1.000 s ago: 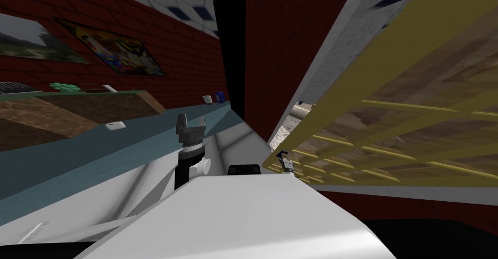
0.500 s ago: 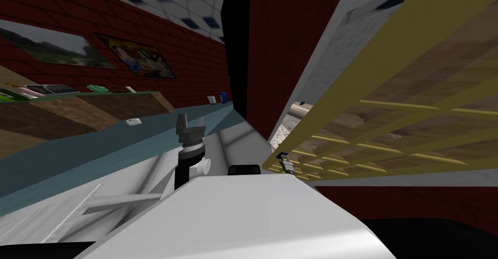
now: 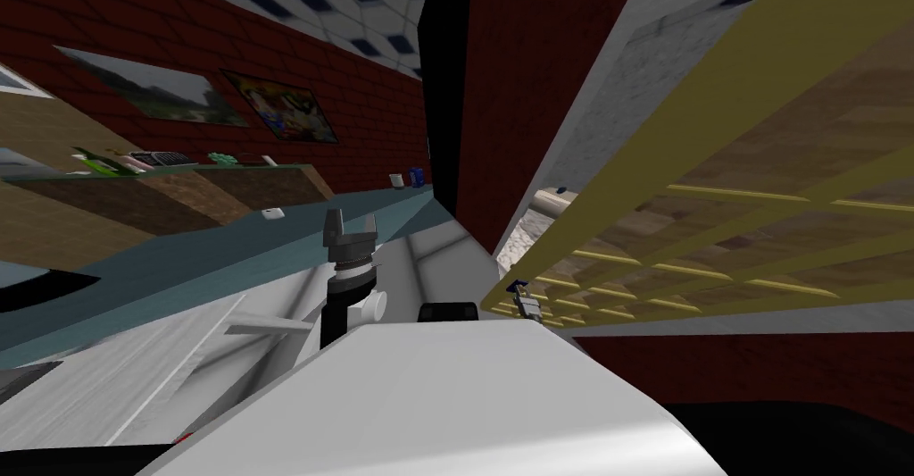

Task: Pull the door open

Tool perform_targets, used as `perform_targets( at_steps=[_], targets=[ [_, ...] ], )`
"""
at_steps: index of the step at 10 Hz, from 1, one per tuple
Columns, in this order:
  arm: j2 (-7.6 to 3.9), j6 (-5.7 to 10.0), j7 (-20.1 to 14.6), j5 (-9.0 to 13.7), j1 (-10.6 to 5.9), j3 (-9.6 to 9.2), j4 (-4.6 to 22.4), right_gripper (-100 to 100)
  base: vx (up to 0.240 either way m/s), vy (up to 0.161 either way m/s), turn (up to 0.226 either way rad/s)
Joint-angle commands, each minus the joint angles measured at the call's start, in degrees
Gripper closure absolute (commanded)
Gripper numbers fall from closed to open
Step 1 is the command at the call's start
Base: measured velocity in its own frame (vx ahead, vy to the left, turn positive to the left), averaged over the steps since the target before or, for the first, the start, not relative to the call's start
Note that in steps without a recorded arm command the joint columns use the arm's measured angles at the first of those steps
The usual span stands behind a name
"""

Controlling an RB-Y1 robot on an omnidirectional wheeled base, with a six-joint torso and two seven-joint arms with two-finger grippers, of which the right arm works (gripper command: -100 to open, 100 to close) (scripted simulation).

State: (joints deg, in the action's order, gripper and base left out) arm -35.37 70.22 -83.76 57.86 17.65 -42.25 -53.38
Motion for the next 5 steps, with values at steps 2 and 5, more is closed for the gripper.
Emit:
perform_targets(
  at_steps=[2, 5],
  targets=[
    [-0.48, 1.30, -1.4, -0.8, -0.02, -1.38, 1.0, 100, -0.209, -0.018, 0.107],
    [-1.06, 2.44, -2.6, -1.6, -0.14, -2.67, 1.8, 100, -0.195, -0.029, 0.096]
  ],
)
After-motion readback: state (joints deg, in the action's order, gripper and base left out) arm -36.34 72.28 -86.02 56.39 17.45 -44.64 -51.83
